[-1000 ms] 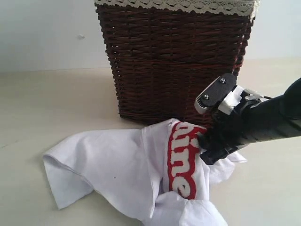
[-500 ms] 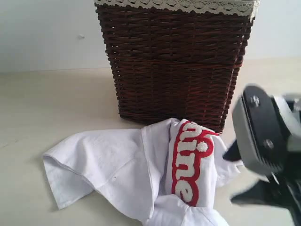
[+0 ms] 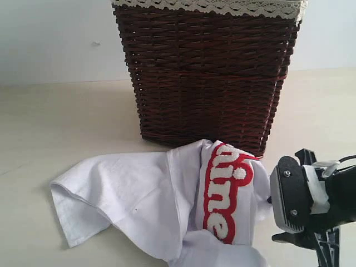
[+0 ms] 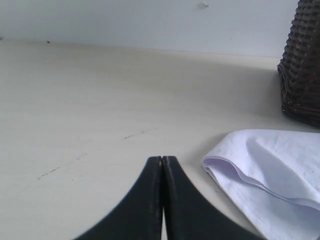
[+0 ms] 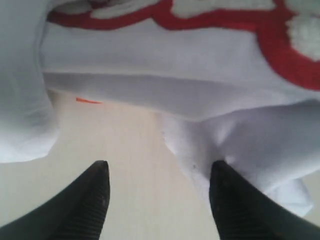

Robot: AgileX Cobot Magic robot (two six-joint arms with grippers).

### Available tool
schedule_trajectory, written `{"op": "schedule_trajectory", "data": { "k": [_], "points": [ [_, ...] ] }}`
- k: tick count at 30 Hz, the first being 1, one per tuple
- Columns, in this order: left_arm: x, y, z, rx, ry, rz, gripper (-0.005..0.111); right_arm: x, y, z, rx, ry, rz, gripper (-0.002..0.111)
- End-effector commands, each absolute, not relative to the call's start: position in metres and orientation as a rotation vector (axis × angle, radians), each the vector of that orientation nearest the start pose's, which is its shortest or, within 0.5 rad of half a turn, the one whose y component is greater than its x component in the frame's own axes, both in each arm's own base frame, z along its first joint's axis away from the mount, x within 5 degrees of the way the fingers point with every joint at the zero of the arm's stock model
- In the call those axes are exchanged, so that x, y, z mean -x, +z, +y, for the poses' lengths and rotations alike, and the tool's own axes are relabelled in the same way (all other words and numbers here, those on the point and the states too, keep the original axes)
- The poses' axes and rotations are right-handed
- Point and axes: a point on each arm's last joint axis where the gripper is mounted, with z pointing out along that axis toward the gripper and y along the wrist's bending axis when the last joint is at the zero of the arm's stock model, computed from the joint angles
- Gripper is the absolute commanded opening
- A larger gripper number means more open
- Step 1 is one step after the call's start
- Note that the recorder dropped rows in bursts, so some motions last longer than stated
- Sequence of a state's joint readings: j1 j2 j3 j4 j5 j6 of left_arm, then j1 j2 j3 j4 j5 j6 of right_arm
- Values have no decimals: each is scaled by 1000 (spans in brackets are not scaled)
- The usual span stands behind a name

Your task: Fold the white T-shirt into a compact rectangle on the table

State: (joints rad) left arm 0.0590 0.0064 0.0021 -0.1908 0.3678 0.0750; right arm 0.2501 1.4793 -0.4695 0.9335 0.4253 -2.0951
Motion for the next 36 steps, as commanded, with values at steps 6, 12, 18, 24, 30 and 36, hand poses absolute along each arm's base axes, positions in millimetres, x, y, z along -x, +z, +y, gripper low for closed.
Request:
{"op": "schedule_trajectory", "data": {
  "k": [6, 12, 18, 24, 30, 36],
  "points": [
    [-53, 181, -3, 101, -102, 1839, 0, -232, 120, 87, 1735, 170, 2032, 35],
    [-53, 181, -3, 101, -102, 1839, 0, -239, 125, 88, 1652, 163, 2055, 0],
    [-53, 181, -3, 101, -102, 1839, 0, -239, 141, 87, 1642, 100, 1994, 0],
    [-53, 181, -3, 101, -102, 1839, 0, -218, 173, 91, 1843, 150, 1762, 0],
    [-53, 181, -3, 101, -102, 1839, 0, -211, 171, 91, 1870, 236, 1798, 13],
    [-53, 181, -3, 101, -102, 1839, 0, -232, 134, 84, 1868, 80, 1913, 55]
  ]
}}
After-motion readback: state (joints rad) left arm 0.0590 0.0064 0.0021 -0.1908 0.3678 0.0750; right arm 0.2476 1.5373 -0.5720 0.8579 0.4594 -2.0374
